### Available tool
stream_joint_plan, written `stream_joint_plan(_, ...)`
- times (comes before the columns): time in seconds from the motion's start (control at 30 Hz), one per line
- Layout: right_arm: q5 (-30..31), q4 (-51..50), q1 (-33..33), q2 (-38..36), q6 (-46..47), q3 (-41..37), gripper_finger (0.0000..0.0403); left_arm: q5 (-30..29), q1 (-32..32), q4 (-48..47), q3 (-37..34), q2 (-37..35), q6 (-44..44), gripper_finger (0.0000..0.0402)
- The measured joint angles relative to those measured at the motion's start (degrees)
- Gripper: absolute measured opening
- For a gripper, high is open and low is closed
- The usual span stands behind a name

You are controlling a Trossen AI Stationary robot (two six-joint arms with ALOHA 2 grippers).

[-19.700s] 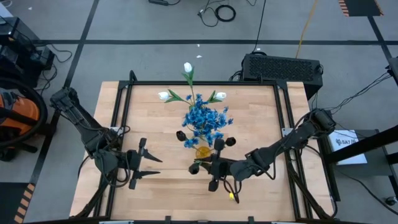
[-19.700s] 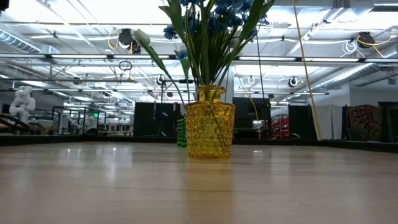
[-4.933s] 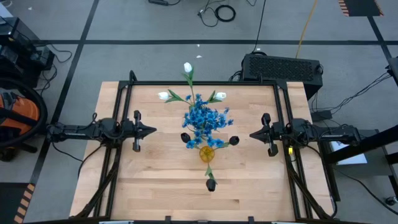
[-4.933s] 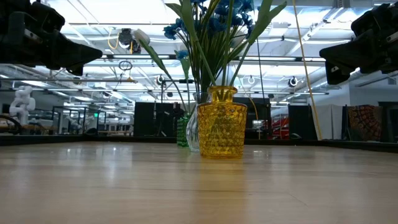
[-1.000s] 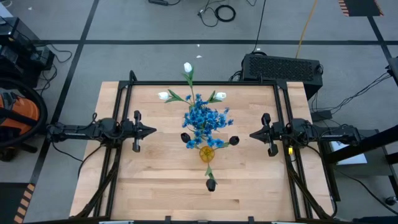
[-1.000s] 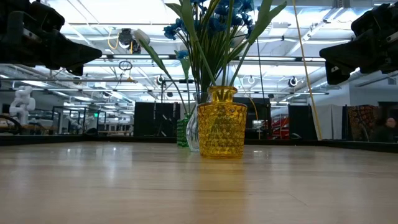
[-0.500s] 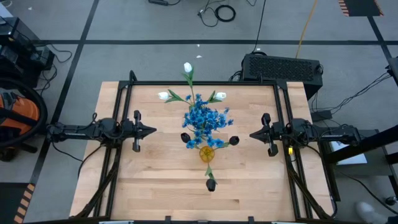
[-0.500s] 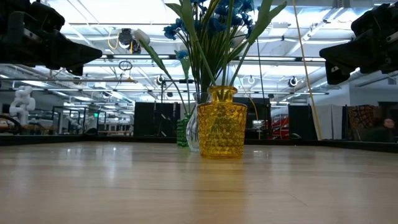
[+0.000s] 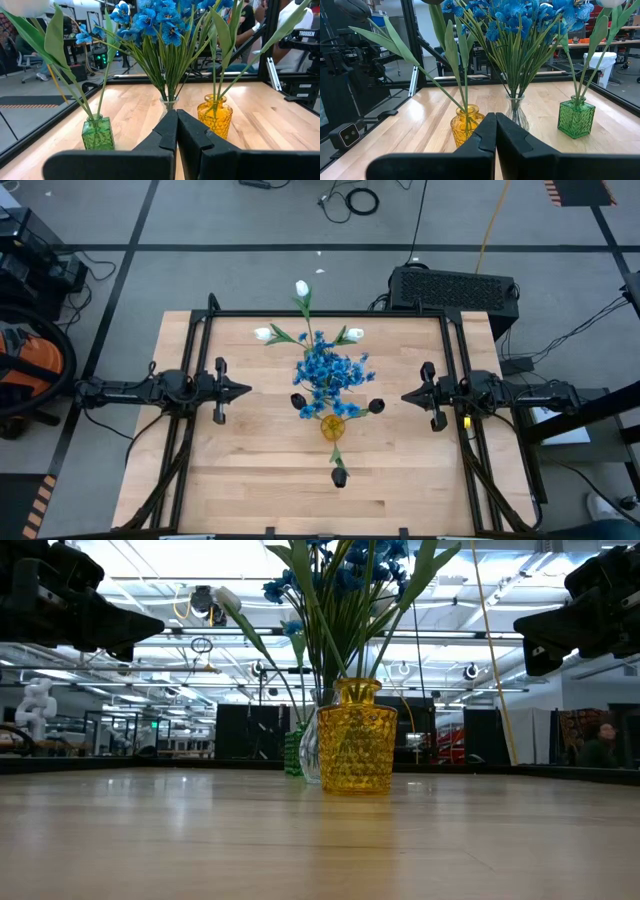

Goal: Sort flowers into vase by color
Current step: Return to Home Position

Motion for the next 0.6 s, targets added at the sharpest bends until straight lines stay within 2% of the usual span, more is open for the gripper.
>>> stream_joint_plan(0.6, 0.0, 0.0, 0.0, 0.0, 0.0, 0.0, 0.0, 0.0, 0.0, 0.0, 0.0, 0.0, 0.0, 0.0011)
